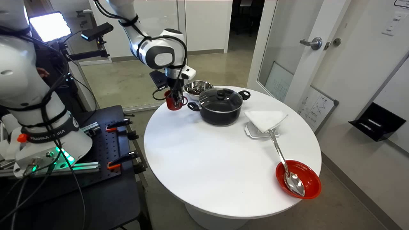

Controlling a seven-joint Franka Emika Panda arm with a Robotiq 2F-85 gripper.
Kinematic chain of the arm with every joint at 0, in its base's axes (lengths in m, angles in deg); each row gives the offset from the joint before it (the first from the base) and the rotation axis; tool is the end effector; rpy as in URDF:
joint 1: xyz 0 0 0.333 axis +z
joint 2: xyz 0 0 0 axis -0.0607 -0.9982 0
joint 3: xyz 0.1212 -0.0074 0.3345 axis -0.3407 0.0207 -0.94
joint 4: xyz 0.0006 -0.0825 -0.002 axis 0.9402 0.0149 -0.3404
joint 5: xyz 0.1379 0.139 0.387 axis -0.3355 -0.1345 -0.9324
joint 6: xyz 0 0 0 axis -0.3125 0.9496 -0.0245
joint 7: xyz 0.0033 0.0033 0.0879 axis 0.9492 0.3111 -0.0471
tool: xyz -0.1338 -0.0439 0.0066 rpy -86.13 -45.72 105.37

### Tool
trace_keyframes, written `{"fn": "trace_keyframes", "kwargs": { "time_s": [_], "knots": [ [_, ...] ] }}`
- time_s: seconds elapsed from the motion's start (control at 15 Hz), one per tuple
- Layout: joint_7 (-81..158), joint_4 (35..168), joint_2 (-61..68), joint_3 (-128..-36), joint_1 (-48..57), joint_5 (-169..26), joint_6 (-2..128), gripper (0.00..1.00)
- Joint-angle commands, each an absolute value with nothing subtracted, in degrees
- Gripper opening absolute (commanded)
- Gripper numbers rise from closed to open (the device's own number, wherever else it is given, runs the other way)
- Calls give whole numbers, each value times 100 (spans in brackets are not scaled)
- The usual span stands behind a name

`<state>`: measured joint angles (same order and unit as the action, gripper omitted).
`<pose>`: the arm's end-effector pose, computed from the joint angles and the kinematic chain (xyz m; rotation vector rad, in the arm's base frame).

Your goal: Pour the contents from the orange cup into the silver bowl

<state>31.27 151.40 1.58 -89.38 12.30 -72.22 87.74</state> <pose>0.4801 0.1086 0.1266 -3.1389 -0.0696 0.0428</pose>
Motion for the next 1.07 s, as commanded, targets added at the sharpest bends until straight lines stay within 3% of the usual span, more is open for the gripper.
{"fn": "trace_keyframes", "kwargs": {
  "time_s": [0.0,1.0],
  "knots": [
    [3024,15129,182,-8846,1245,-7291,8735,2],
    [4062,15012,-431,-9066,36,-8346,9007,2]
  ]
}}
